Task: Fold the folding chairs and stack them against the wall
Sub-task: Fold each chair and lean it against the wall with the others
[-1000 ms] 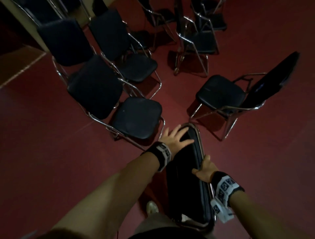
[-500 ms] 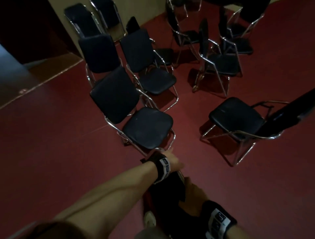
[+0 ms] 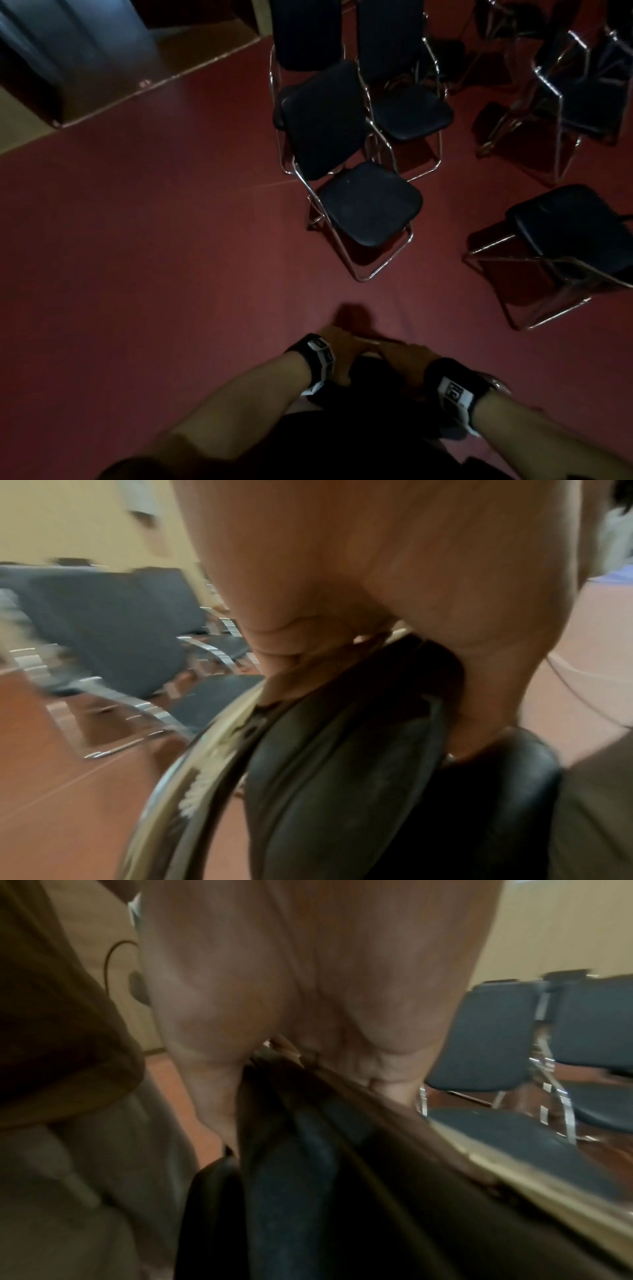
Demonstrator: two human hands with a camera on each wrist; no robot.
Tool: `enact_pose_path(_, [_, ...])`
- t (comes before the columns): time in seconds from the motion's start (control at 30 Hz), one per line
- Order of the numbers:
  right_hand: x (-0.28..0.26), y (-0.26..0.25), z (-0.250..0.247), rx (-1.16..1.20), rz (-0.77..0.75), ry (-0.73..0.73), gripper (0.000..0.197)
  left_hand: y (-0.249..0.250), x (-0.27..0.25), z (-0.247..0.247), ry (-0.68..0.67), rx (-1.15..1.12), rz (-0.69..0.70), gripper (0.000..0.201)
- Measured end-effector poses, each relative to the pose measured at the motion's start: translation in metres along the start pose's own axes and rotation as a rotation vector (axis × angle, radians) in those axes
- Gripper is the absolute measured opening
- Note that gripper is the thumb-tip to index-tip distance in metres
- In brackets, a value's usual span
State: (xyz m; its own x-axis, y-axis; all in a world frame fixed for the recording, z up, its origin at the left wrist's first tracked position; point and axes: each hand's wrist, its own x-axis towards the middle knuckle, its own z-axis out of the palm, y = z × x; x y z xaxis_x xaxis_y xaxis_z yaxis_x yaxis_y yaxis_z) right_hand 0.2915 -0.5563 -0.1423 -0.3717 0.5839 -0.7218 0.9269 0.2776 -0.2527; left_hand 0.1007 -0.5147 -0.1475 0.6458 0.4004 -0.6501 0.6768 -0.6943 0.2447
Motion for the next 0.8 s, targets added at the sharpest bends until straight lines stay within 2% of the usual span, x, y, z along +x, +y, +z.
enact_pose_path(0.03, [0.005, -0.002, -0.006, 0.002, -0.014, 0.001, 0.075, -0.004, -0.004, -0.003, -0.012, -0.003, -0.024, 0.078])
enact_pose_path(0.2, [0.026, -0.080, -0.025, -0.123, -0.048, -0.037, 0.073, -0.047, -0.065, 0.022, 0.065, -0.085, -0.087, 0.070])
enact_pose_path(0.23, [0.027, -0.078, -0.029, -0.115, -0.058, -0.025, 0.071, -0.048, -0.067, 0.021, 0.064, -0.086, -0.092, 0.069])
enact_pose_path(0.3, [0.028, -0.116, -0.031, -0.167, -0.076, 0.030, 0.060, -0.065, -0.098, 0.038, 0.075, -0.066, -0.124, 0.067])
enact_pose_path(0.37, [0.029, -0.128, -0.030, -0.175, -0.070, 0.073, 0.052, -0.072, -0.106, 0.045, 0.068, -0.056, -0.136, 0.065])
enact_pose_path(0.53, [0.055, -0.182, -0.044, -0.156, -0.060, 0.108, 0.053, -0.120, -0.142, 0.052, 0.085, -0.064, -0.207, 0.074])
enact_pose_path(0.6, [0.080, -0.205, -0.066, -0.154, -0.097, 0.142, 0.051, -0.155, -0.158, 0.046, 0.088, -0.078, -0.250, 0.076])
enact_pose_path(0.73, [0.114, -0.218, -0.104, -0.138, -0.099, 0.151, 0.045, -0.193, -0.172, 0.027, 0.114, -0.148, -0.288, 0.060])
enact_pose_path(0.8, [0.159, -0.215, -0.146, -0.124, -0.148, 0.127, 0.046, -0.246, -0.169, 0.015, 0.148, -0.150, -0.313, 0.055])
